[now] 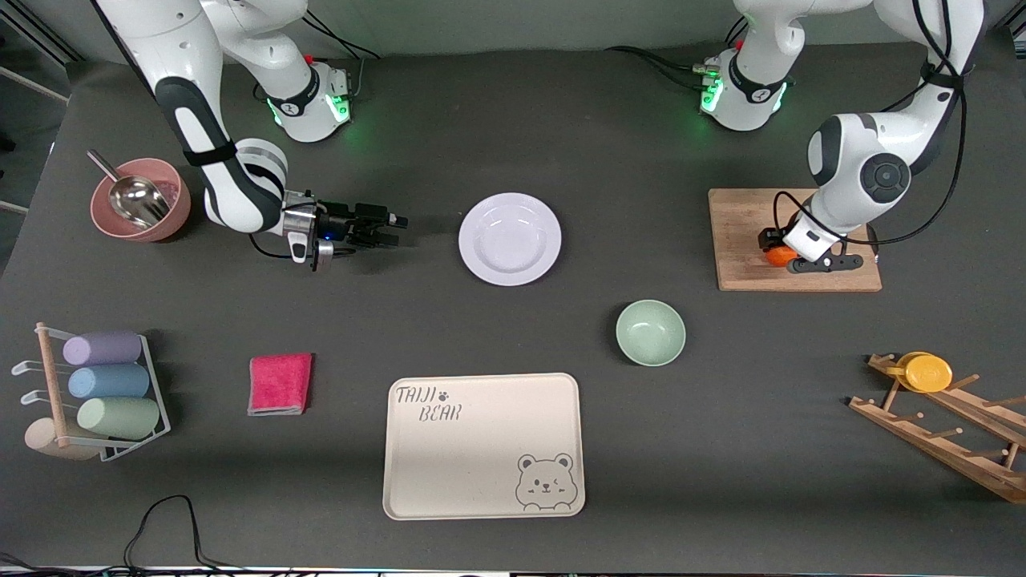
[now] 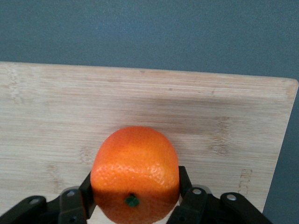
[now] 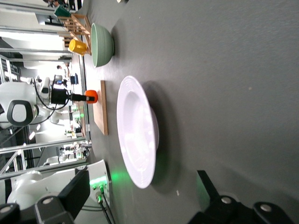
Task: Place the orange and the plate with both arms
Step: 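Grasp the orange with the left gripper while the right gripper grips the plate rim, then lift the orange with the left gripper and carry it over the white plate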
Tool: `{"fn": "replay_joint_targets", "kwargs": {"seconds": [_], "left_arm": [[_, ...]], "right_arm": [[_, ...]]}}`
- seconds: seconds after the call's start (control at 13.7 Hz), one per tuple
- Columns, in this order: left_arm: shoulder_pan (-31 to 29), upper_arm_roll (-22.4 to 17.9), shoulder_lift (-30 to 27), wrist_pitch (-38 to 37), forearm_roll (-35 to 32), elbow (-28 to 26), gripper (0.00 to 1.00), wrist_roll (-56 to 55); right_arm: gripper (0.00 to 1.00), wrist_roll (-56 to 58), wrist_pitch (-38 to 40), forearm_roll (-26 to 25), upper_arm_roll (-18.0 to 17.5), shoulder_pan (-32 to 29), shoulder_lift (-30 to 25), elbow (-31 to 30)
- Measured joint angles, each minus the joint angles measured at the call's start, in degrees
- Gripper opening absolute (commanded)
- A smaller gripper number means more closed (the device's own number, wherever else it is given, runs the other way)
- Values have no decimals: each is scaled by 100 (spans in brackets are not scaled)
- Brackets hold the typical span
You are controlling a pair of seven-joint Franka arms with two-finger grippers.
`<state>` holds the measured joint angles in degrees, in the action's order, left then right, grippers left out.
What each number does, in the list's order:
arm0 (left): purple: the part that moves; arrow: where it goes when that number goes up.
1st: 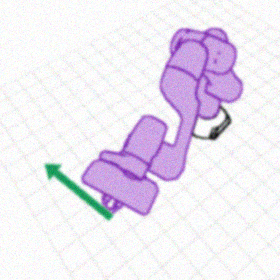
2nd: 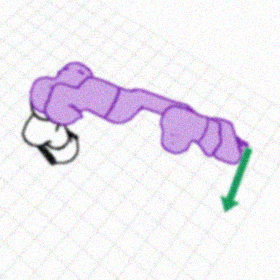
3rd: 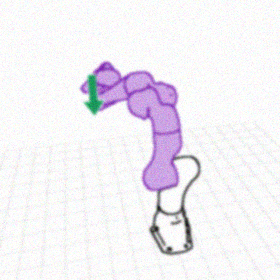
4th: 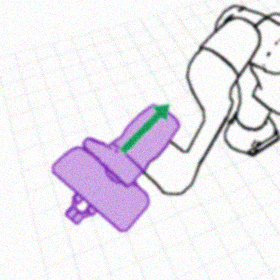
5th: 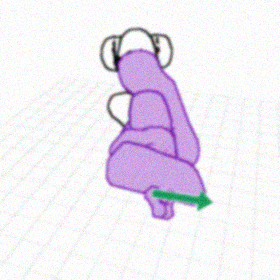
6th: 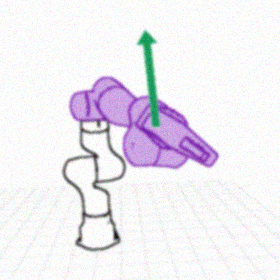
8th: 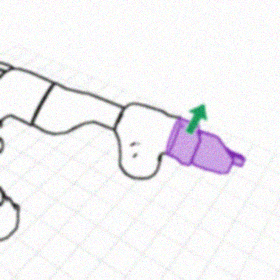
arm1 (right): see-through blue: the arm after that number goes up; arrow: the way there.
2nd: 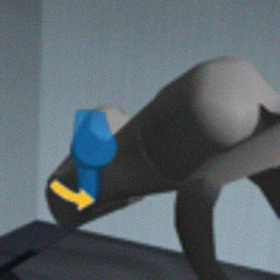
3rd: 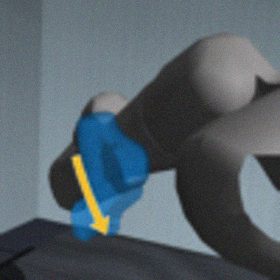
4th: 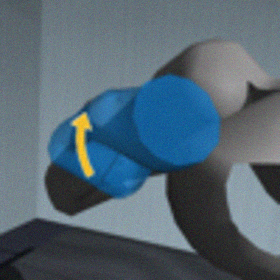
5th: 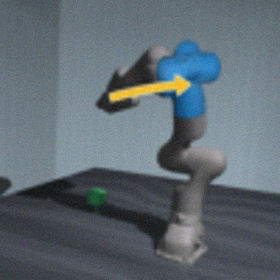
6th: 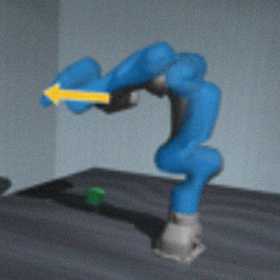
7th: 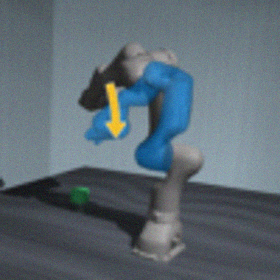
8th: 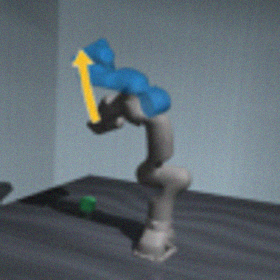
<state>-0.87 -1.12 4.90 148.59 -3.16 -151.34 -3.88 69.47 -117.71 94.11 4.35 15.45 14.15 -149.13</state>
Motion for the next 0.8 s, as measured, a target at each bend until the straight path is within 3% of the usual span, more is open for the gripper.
{"fn": "replay_joint_targets", "kwargs": {"seconds": [0.29,0.44,0.73,0.8], "left_arm": [[1,37,-229,-285,1,135,0,-10],[10,130,-773,-1358,5,461,0,-36],[84,318,-2047,-3977,24,1744,0,-57],[119,345,-2219,-4460,51,2086,0,-57]], "right_arm": [[100,522,448,414,3,3,529,73],[100,573,510,428,10,3,710,151],[99,574,523,428,18,3,784,219],[91,574,523,428,20,3,786,219]]}}
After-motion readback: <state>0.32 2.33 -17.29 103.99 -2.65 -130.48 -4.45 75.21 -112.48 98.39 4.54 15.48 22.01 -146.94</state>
